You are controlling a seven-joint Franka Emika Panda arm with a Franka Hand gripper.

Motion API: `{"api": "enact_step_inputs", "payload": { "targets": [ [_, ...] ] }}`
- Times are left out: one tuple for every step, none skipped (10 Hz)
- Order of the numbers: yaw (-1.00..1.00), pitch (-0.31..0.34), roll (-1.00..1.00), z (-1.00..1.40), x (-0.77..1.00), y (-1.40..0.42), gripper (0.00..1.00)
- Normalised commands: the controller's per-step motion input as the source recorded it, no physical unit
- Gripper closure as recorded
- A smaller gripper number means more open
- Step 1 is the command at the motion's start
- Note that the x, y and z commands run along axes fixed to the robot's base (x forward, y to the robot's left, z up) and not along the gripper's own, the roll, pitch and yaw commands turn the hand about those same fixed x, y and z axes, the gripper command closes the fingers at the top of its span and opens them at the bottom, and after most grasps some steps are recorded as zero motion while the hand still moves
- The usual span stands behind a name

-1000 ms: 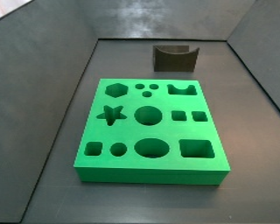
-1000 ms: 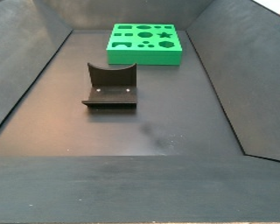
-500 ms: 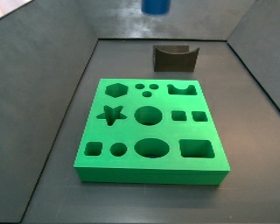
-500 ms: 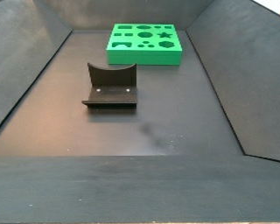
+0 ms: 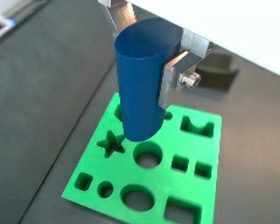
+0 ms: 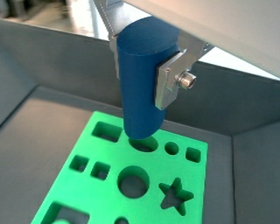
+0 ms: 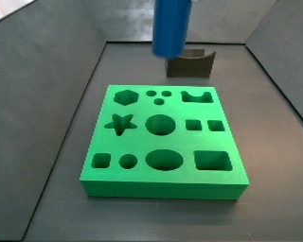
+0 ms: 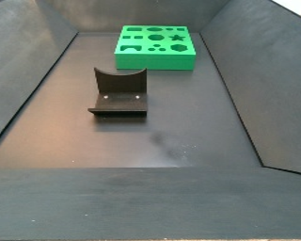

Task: Pick up the oval object. Move up. Move to above the board. Insert the oval object.
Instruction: Insert the oval object.

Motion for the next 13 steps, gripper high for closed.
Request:
{"api": "enact_step_inputs", "payload": {
  "targets": [
    [-0.83, 0.000, -0.01, -0.35, 0.00, -0.29, 1.00],
    [-0.90, -0.011, 0.00, -0.35, 0.00, -0.25, 1.00],
    [-0.90, -0.017, 0.00, -0.35, 0.00, -0.25, 1.00],
    [-0.91, -0.021, 0.00, -0.35, 0.00, -0.25, 1.00],
    [-0.91, -0.019, 0.00, -0.36, 0.00, -0.25, 1.00],
    [-0.91, -0.026, 0.00, -0.36, 0.00, -0.24, 1.00],
    [-0.91, -0.024, 0.00, -0.36, 0.00, -0.24, 1.00],
    [-0.91, -0.030, 0.00, -0.37, 0.00, -0.23, 1.00],
    [-0.92, -0.043, 0.00, -0.36, 0.00, -0.22, 1.00],
    [-0.92, -0.036, 0.00, -0.35, 0.00, -0.22, 1.00],
    [-0.92, -0.043, -0.01, -0.35, 0.00, -0.21, 1.00],
    [-0.92, -0.043, -0.01, -0.34, 0.00, -0.21, 1.00],
    [-0.90, -0.049, -0.03, -0.31, 0.00, -0.20, 1.00]
  ]
}}
